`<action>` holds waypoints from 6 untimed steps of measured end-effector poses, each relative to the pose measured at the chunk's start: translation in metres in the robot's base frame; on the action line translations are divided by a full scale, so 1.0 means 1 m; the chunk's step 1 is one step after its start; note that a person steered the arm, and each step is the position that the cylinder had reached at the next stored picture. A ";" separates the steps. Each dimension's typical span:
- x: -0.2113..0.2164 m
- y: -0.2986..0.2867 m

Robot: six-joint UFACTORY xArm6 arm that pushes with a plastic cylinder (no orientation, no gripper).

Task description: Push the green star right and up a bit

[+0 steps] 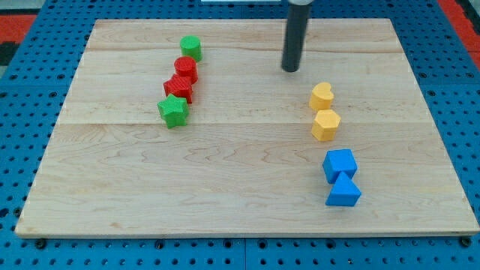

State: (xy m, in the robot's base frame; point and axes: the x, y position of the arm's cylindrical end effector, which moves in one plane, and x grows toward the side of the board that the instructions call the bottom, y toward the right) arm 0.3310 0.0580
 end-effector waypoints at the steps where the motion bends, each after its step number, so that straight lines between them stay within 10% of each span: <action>1: 0.060 -0.056; 3: 0.186 -0.163; 6: 0.170 -0.300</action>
State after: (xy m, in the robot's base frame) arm 0.5011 -0.2420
